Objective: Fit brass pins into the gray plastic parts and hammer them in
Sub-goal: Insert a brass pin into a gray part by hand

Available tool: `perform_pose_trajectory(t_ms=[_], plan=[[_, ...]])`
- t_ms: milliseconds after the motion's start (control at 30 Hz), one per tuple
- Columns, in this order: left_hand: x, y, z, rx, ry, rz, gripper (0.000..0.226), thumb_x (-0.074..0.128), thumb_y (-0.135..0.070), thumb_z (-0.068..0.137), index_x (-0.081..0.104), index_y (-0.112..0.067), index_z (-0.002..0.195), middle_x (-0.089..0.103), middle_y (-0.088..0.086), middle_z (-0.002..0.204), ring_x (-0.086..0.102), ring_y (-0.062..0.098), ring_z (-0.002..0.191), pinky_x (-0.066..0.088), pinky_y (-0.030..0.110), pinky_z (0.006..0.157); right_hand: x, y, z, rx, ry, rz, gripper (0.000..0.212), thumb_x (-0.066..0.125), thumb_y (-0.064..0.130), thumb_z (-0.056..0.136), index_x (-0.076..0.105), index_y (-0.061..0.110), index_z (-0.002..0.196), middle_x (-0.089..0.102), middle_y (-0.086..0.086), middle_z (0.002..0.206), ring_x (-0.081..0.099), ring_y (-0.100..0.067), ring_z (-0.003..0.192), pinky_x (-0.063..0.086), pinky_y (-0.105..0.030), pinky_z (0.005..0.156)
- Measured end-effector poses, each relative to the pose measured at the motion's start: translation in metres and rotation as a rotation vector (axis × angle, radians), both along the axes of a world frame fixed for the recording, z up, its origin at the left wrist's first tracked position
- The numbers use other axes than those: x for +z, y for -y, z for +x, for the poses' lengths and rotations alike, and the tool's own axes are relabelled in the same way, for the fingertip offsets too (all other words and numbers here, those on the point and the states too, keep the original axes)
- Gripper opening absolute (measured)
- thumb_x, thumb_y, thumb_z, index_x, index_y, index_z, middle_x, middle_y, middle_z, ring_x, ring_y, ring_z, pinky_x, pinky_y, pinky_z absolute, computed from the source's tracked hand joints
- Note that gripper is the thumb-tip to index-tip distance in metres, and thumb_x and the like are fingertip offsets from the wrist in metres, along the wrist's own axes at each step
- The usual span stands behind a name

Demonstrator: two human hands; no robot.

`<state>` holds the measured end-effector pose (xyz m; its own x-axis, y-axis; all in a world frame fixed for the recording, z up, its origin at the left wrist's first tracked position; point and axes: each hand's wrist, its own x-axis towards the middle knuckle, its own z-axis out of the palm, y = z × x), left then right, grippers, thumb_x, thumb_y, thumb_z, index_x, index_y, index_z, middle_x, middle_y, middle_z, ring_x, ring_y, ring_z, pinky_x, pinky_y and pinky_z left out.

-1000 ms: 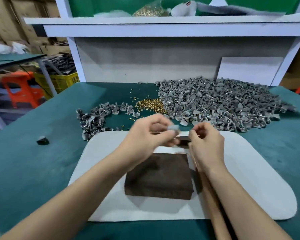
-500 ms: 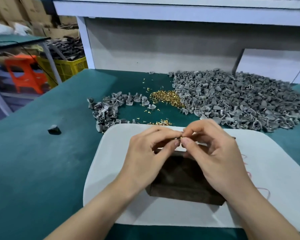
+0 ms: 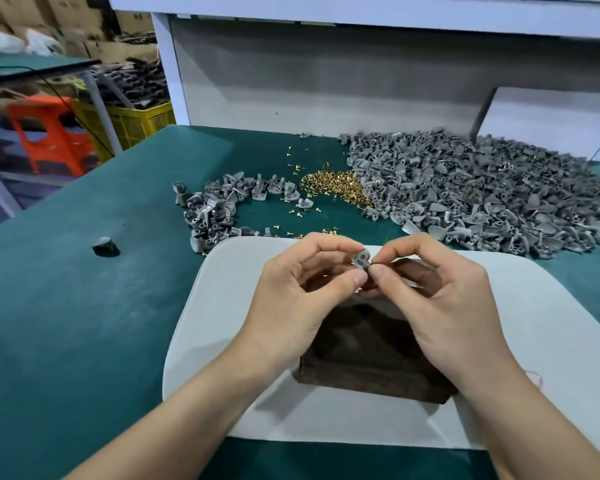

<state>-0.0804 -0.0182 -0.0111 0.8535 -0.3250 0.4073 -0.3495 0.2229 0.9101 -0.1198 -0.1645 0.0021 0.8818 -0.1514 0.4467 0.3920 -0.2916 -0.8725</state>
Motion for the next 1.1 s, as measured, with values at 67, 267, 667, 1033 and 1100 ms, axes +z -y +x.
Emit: perform_pose_trajectory(t_ms=[67,267,667,1033,1100], plan=[[-0.0001,-0.0005,0.0012,-0.004,-0.013,0.002,0.022,0.068,0.004,0.079,0.066,-0.013,0.094,0.069,-0.005,0.079,0.065,0.005,0.078,0.050,0.014,0.075,0.0002,-0.0016,-0.0007,0.022,0.007,0.017,0.020,0.067,-0.005,0.081,0.063,0.015,0.077,0.063,-0.012,0.083,0.070,-0.022,0.071,0.058,-0.026,0.063],[0.0014,-0.0013,0.0027,-0.001,-0.051,0.008,0.021,0.067,0.002,0.081,0.068,-0.015,0.093,0.070,0.002,0.082,0.066,0.009,0.079,0.054,0.021,0.077,0.0023,-0.0027,-0.0012,0.044,-0.037,0.159,0.009,0.065,-0.003,0.080,0.065,0.006,0.078,0.068,-0.014,0.073,0.070,-0.023,0.063,0.057,-0.024,0.060],[0.0033,-0.0019,0.0000,-0.045,-0.106,-0.037,0.026,0.067,-0.013,0.073,0.068,-0.009,0.099,0.073,0.007,0.086,0.069,0.017,0.082,0.057,0.031,0.083,0.0043,0.0001,-0.0017,0.006,-0.053,0.101,0.012,0.067,0.000,0.080,0.065,0.012,0.077,0.064,-0.007,0.067,0.062,-0.018,0.053,0.055,-0.026,0.057],[0.0042,-0.0017,-0.0003,-0.094,-0.126,-0.071,0.024,0.065,0.008,0.078,0.068,-0.006,0.097,0.072,0.005,0.083,0.068,0.012,0.075,0.054,0.018,0.069,0.0019,0.0005,-0.0017,-0.051,-0.043,-0.051,0.012,0.067,0.006,0.080,0.064,0.016,0.076,0.067,-0.002,0.067,0.067,-0.018,0.056,0.058,-0.035,0.059],[0.0040,-0.0014,-0.0006,-0.093,-0.129,-0.074,0.023,0.065,0.009,0.077,0.068,-0.005,0.096,0.072,0.004,0.081,0.068,0.010,0.073,0.054,0.017,0.067,0.0016,0.0012,-0.0015,-0.045,-0.068,-0.029,0.011,0.067,0.006,0.081,0.064,0.015,0.076,0.067,-0.004,0.064,0.067,-0.019,0.055,0.058,-0.036,0.059]])
